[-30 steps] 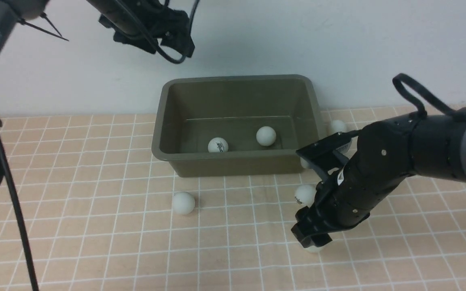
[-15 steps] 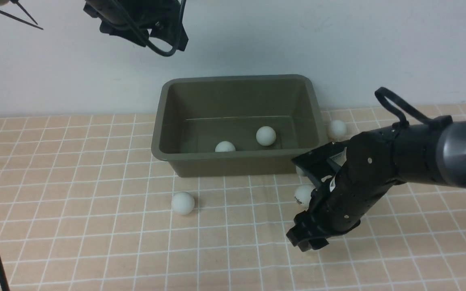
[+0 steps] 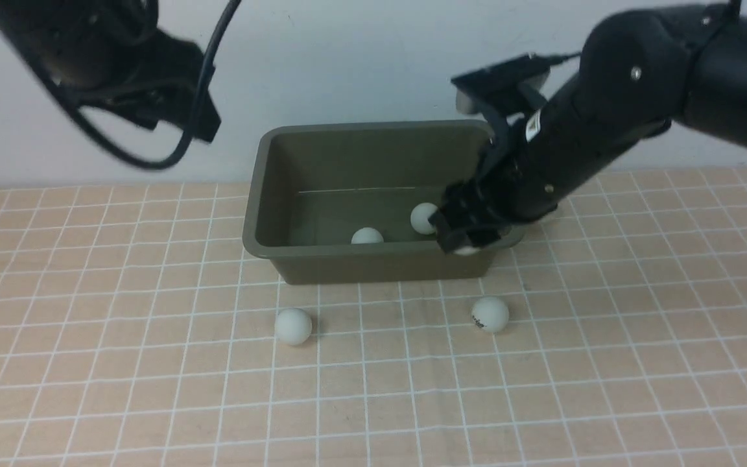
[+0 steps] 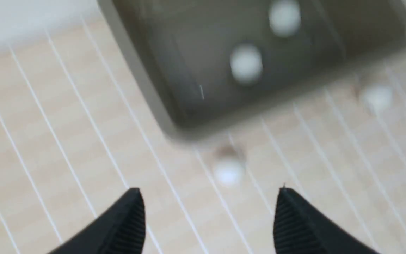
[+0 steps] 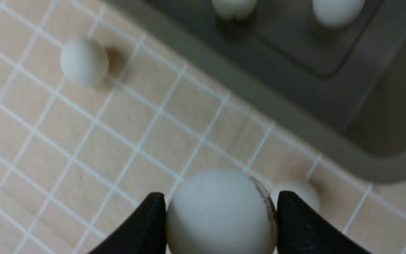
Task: Put the table tennis balls into the box on the light coffee tablecloth.
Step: 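Release the ping pong ball into the bin and lift the gripper away, then reach for and grasp a ping pong ball on the table beside the basket, then drop the ball into the bin, then reach for and grasp a ping pong ball on the table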
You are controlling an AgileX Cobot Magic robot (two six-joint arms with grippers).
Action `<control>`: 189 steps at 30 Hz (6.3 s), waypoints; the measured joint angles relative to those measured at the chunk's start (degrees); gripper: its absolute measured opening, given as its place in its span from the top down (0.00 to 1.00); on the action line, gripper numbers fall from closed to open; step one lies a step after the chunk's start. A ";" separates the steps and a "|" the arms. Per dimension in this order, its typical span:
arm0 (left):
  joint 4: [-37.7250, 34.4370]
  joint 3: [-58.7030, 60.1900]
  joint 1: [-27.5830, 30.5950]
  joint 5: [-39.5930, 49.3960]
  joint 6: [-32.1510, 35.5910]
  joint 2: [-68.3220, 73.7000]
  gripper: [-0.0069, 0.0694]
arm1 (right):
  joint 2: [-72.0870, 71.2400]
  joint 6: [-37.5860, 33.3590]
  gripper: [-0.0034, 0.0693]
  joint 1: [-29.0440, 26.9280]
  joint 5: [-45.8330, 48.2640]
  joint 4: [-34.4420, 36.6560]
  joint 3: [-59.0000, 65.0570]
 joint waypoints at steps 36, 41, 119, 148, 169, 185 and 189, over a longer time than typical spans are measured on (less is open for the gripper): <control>-30.44 38.30 -0.17 -36.66 37.03 7.30 0.29 | 41.44 2.98 0.40 -5.28 3.02 -0.42 -49.64; -36.57 38.30 -0.17 -38.19 44.00 8.89 0.28 | 41.44 2.98 0.39 -5.98 2.96 0.42 -49.64; -52.48 14.00 -0.24 -39.84 52.32 15.82 0.52 | -9.59 -9.31 0.39 -20.93 2.39 4.82 16.82; -35.15 -11.36 -0.24 -35.88 41.89 41.27 0.45 | -1.70 -21.07 0.39 -7.36 -30.16 14.70 30.25; -32.59 -22.73 -0.24 -21.02 41.88 37.51 0.38 | 4.08 -21.07 0.39 -7.25 -28.57 15.26 25.51; -21.00 -23.70 -0.24 -6.09 36.14 21.72 0.38 | 11.70 -21.12 0.47 -6.86 -25.81 15.26 18.87; -16.59 -23.70 -0.18 -3.33 33.35 17.06 0.38 | 12.09 -21.12 0.49 -6.86 -24.85 15.26 18.14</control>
